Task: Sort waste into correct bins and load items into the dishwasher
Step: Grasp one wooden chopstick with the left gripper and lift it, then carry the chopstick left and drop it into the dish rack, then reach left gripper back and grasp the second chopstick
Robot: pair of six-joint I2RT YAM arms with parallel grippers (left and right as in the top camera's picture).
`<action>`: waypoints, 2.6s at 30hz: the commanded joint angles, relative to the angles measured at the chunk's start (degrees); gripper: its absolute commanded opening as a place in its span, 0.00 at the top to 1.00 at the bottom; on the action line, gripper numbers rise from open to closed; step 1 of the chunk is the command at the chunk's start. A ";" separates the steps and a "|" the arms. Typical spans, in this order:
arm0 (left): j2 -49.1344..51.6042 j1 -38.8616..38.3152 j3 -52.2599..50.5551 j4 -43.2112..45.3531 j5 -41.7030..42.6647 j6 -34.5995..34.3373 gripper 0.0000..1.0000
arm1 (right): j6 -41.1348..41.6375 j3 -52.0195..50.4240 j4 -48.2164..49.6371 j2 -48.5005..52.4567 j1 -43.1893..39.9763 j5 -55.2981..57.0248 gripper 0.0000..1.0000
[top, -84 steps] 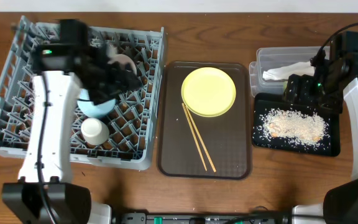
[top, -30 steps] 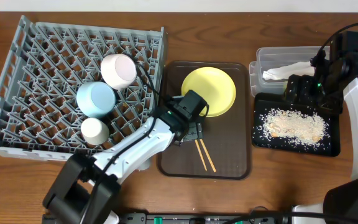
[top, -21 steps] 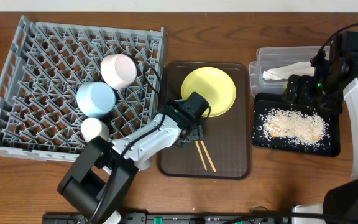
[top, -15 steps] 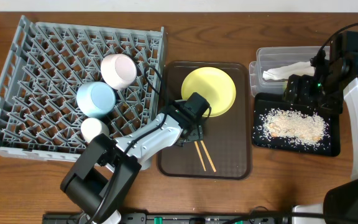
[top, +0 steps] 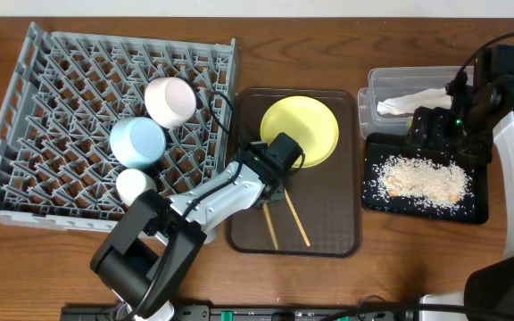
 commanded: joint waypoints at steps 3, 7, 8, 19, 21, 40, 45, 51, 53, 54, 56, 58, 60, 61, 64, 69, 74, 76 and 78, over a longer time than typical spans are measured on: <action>2.97 -0.17 -0.83 -0.13 1.88 -0.46 0.75 | 0.22 0.09 -0.07 -1.20 -0.13 0.11 0.01; 2.97 -0.15 -0.81 -0.13 1.86 -0.44 0.89 | 0.22 0.09 -0.07 -1.20 -0.13 0.11 0.01; 2.97 -0.13 -0.76 -0.15 1.86 -0.42 0.92 | 0.22 0.09 -0.09 -1.20 -0.15 0.11 0.01; -4.28 3.80 9.14 -10.82 1.84 10.97 0.92 | 0.20 0.09 -0.39 -1.20 -0.15 0.11 0.01; -6.91 5.03 10.80 -12.15 1.81 13.51 0.92 | 0.20 0.09 -0.39 -1.20 -0.15 0.11 0.01; -14.95 20.81 12.24 -5.64 -6.54 33.99 0.92 | 0.22 0.09 -0.46 -1.20 -0.13 0.11 0.01; -10.29 22.58 12.24 -4.39 -6.51 34.01 0.90 | 0.22 0.09 -0.52 -1.20 -0.13 0.11 0.01; -9.35 22.75 12.31 -3.26 -6.51 34.14 0.59 | 0.22 0.09 -0.55 -1.20 -0.13 0.11 0.01; -9.90 22.73 12.50 -3.41 -5.73 34.12 0.47 | 0.22 0.09 -0.55 -1.20 -0.13 0.11 0.01; -10.47 22.67 12.59 -3.67 -4.44 34.10 0.44 | 0.22 0.09 -0.55 -1.20 -0.15 0.11 0.01; -12.13 22.29 12.61 -4.39 -0.22 33.51 0.40 | 0.22 0.09 -0.52 -1.20 -0.15 0.11 0.01; -13.99 21.16 12.61 -6.67 7.61 27.43 0.39 | 0.22 0.09 -0.48 -1.20 -0.15 0.11 0.01; -14.08 19.80 12.57 -8.41 13.09 22.75 0.37 | 0.22 0.09 -0.42 -1.20 -0.13 0.11 0.01; -13.90 18.91 12.31 -9.05 15.13 20.20 0.37 | 0.22 0.09 -0.35 -1.20 -0.13 0.11 0.01; -13.16 14.73 10.86 -9.68 16.65 13.20 0.36 | 0.22 0.09 -0.33 -1.20 -0.15 0.11 0.01; -10.29 7.34 9.38 -9.22 13.66 4.55 0.36 | 0.22 0.09 -0.48 -1.20 -0.13 0.11 0.01; -4.66 -0.76 9.33 -9.18 4.79 -1.86 0.37 | 0.22 0.09 -0.48 -1.20 -0.13 0.09 0.01; -2.49 -2.73 9.33 -9.18 3.45 -3.37 0.37 | 0.22 0.09 -0.52 -1.20 -0.13 0.09 0.01; -0.28 -4.26 9.33 -9.09 2.82 -4.66 0.37 | 0.22 0.09 -0.52 -1.20 -0.15 0.09 0.01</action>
